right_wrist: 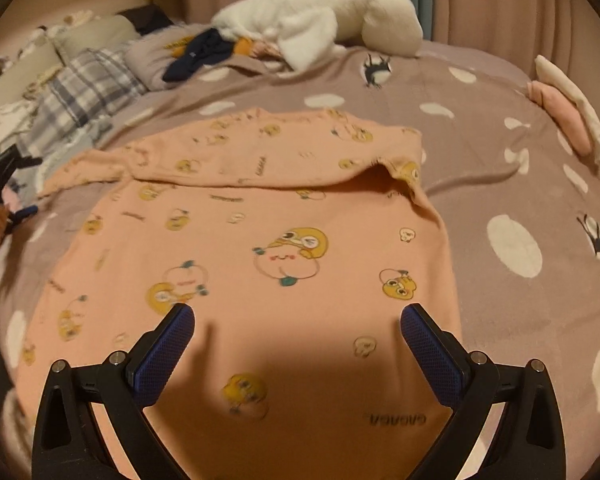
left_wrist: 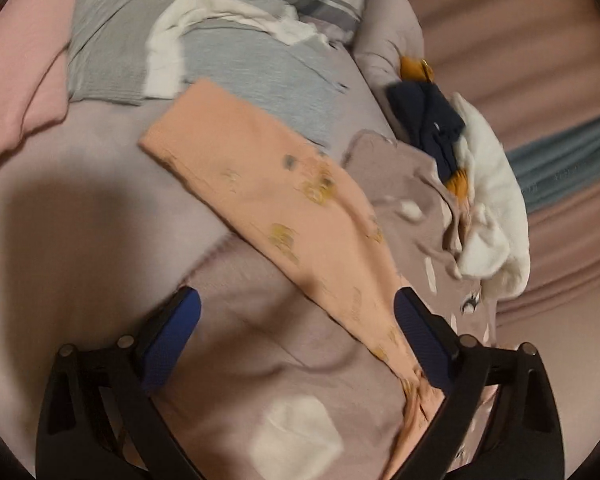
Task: Fold small clothes
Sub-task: 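Grasp the other sleeve cuff with the left tool and fold it inward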
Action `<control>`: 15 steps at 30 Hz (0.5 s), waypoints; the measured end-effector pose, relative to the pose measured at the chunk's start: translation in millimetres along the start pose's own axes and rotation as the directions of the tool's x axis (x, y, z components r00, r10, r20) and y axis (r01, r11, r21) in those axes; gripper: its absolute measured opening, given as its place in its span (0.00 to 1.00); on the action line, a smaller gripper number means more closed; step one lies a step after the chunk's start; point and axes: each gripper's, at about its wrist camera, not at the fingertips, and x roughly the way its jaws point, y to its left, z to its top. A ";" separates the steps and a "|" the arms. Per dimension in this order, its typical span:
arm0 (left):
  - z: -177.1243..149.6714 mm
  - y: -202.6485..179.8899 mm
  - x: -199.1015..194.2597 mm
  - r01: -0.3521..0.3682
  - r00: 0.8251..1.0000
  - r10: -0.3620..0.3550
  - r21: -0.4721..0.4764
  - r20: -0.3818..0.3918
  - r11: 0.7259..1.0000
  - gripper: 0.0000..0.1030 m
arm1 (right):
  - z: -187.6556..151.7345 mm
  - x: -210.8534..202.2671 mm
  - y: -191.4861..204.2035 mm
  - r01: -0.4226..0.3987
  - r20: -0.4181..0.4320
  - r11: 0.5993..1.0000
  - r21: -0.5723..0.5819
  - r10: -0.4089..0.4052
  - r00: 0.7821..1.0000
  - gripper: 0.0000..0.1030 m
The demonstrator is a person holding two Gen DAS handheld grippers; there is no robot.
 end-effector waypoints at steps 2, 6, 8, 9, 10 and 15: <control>11.8 2.3 -0.6 0.031 0.997 -0.030 -0.001 0.065 1.000 0.92 | -0.2 9.0 2.3 -0.009 -0.017 1.000 0.015 0.010 1.000 0.99; 39.8 2.3 17.2 -0.024 0.996 0.024 -0.004 0.088 1.000 0.54 | -3.6 21.3 1.3 -0.044 -0.045 0.998 0.044 0.046 0.998 0.99; 45.3 5.1 21.9 -0.096 0.989 0.098 -0.030 0.113 0.995 0.23 | -2.8 19.6 -1.3 -0.061 -0.039 0.997 0.055 0.063 0.997 0.99; 45.9 5.3 23.0 -0.132 0.984 0.134 -0.025 0.120 0.991 0.07 | -2.6 19.4 -3.1 -0.070 -0.035 0.996 0.063 0.072 0.997 0.99; 45.7 4.1 24.1 -0.179 0.975 0.179 -0.013 0.128 0.984 0.03 | -2.3 20.2 -5.1 -0.077 -0.033 0.995 0.068 0.079 0.996 0.99; 29.4 -55.0 6.8 -0.253 0.953 0.203 0.218 0.226 0.943 0.02 | -6.2 15.4 -6.7 -0.094 -0.021 0.992 0.078 0.096 0.995 0.99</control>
